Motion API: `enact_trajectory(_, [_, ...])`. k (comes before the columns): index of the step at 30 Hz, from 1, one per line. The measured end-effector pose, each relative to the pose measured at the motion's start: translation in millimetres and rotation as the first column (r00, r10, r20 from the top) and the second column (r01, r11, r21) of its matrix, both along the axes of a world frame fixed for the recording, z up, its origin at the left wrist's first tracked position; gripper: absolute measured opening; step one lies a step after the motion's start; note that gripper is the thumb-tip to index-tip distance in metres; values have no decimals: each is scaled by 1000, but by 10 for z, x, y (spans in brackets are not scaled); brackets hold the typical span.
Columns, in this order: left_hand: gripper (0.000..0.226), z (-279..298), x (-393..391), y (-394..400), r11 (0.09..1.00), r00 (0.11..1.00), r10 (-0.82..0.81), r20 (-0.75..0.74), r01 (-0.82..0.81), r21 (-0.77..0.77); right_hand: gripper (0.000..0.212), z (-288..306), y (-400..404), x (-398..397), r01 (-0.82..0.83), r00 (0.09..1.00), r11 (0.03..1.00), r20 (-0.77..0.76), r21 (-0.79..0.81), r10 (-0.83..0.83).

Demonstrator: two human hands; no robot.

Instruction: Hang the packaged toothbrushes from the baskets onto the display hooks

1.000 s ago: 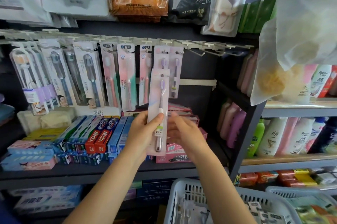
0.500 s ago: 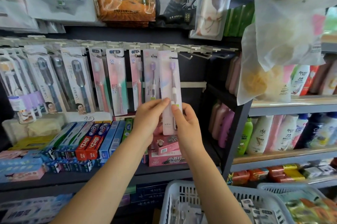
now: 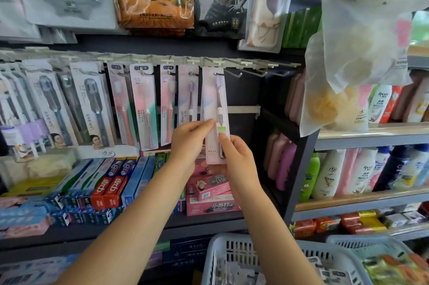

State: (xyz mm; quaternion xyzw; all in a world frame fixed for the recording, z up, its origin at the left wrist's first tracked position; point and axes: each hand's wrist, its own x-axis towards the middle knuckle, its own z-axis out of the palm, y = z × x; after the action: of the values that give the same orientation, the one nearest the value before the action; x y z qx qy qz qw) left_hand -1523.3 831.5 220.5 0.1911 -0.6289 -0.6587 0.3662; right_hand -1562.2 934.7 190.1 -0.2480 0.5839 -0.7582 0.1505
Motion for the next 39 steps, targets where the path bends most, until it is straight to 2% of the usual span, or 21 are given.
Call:
enact_trajectory(2, [9, -51, -21, -17, 1000, 1000, 15, 11, -15, 0, 28, -78, 40, 17, -38, 998, 999, 42, -2, 38])
enact_trajectory(8, [6, -312, -19, -48, 998, 999, -10, 50, 13, -59, 31, -168, -27, -83, 14, 999, 999, 50, 47, -16])
enact_trajectory(14, [5, -445, -239, -253, 998, 994, 55, 90, -51, -43, 36, -223, -359, -360, 38, 988, 994, 146, 99, -52])
enact_trajectory(20, [5, -634, -378, -395, 989, 979, 98, 181, -76, -124, 36, -400, -449, -495, 8, 963, 994, 269, 109, -37])
enact_trajectory(23, [11, -953, -279, -356, 979, 956, 115, 271, -62, -195, 32, -615, -292, -485, -17, 962, 983, 272, 183, -34])
enact_trajectory(27, [19, -1710, -52, -145, 956, 890, 75, 450, 64, -287, 26, -1189, 71, -426, -10, 961, 944, 263, 329, -81])
enact_trajectory(30, [14, -2396, 233, 46, 922, 812, 101, 575, 140, -361, 20, -1734, 398, -336, 12, 956, 862, 246, 506, -158])
enact_trajectory(33, [44, -2927, 547, 293, 865, 691, 50, 721, 331, -377, 20, -2267, 755, -265, 30, 949, 701, 201, 712, -245])
enact_trajectory(36, [66, -3288, 762, 538, 819, 647, -35, 762, 456, -349, 19, -2640, 1093, -143, 87, 965, 463, 42, 882, -260])
enact_trajectory(37, [71, -3398, 824, 611, 794, 632, -46, 774, 493, -355, 16, -2704, 1165, -76, 97, 969, 410, 8, 907, -249])
enact_trajectory(38, [76, -3515, 886, 676, 764, 616, -47, 786, 530, -369, 20, -2767, 1226, -10, 106, 970, 379, -12, 919, -243])
enact_trajectory(39, [78, -3617, 953, 735, 728, 608, -44, 793, 563, -392, 33, -2859, 1282, 53, 125, 971, 346, -43, 930, -236])
